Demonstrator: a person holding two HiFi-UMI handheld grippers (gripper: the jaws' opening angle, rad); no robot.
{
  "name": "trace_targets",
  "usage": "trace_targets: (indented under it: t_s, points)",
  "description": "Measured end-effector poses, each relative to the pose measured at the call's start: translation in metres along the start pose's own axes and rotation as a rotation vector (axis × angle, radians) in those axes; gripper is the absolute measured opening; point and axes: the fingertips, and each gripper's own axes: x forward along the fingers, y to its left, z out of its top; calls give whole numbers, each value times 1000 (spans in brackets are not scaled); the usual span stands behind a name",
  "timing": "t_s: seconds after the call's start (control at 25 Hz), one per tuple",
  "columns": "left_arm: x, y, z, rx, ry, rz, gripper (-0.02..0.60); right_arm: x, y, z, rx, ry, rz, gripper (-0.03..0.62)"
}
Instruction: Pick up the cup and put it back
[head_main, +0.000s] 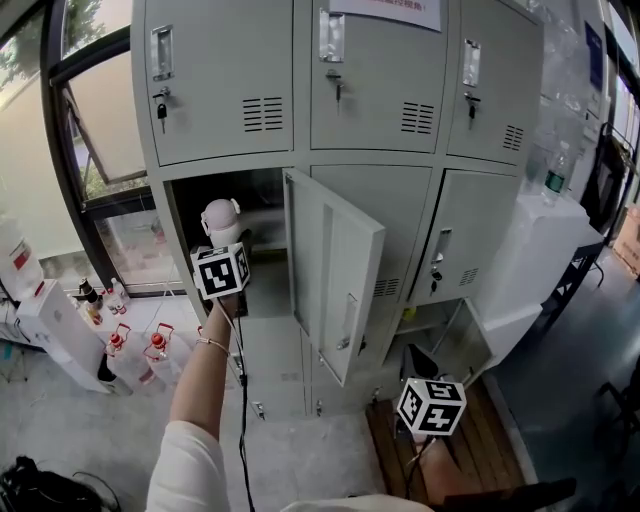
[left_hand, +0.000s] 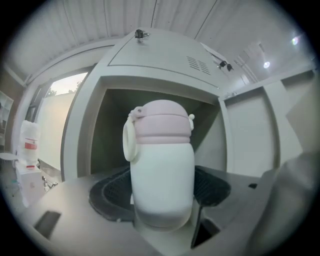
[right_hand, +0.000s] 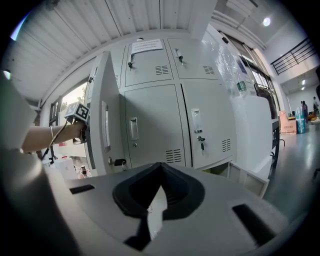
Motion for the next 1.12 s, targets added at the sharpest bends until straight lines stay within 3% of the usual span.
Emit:
trace_targets:
  t_s: [0.4,1.12]
  points:
    - [-71,-23,-28,49,21,-60,344,-30,7,5,-6,-22,14,-8]
    - [-212,-107,-92,12,-12,-316,344,-56,28,-2,7,-50,-26,-8]
